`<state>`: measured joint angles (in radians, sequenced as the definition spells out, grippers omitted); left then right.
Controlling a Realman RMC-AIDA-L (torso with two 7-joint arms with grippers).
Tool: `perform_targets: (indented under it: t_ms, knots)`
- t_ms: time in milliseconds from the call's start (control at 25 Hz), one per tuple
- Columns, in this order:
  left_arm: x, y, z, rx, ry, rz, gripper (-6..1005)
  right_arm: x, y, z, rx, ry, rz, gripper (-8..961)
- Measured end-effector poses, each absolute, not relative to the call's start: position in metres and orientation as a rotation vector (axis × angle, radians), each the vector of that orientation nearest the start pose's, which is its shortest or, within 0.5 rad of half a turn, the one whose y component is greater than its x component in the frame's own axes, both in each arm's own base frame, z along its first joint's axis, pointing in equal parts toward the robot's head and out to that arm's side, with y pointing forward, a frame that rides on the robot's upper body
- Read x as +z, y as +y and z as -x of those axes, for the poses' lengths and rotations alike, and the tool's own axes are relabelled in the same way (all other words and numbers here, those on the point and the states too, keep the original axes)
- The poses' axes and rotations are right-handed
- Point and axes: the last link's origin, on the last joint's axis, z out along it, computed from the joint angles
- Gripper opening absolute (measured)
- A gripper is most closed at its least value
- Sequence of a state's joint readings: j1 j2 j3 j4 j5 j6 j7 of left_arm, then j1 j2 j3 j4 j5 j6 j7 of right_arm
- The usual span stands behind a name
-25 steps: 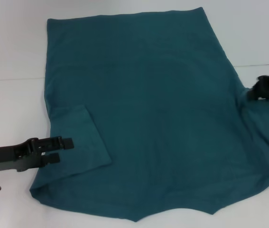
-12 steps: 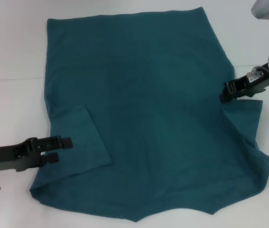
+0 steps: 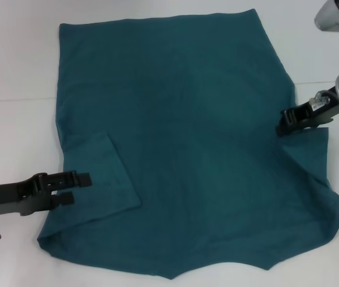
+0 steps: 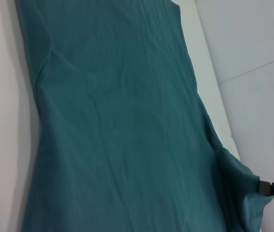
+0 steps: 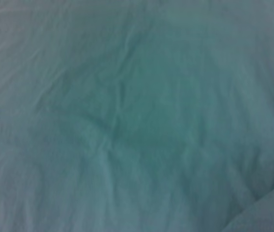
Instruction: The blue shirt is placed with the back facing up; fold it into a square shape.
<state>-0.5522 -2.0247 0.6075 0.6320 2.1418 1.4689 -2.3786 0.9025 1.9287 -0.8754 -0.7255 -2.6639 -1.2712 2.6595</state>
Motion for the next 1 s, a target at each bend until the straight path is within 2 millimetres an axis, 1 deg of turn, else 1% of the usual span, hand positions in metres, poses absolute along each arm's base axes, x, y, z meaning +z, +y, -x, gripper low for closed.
perform_targets:
  t_ms: [240,560,760,880,1000]
  knots:
    - [0.018,0.343,0.293,-0.695,-1.970,2.144,825,0.046,0.448,-0.227,-0.128,1.450,2.159,13]
    - [0.018,0.343,0.293,-0.693,-1.970,2.142,825,0.033,0.446,-0.220,-0.168,1.404,2.232,15]
    - [0.018,0.344,0.294,-0.692,-1.969,2.137,825,0.030,0.446,-0.216,-0.149,1.400,2.255,205]
    - [0.019,0.343,0.294,-0.691,-1.969,2.136,825,0.036,0.446,-0.219,-0.158,1.394,2.245,450]
    - [0.019,0.344,0.294,-0.692,-1.968,2.135,825,0.047,0.446,-0.228,-0.152,1.419,2.206,559]
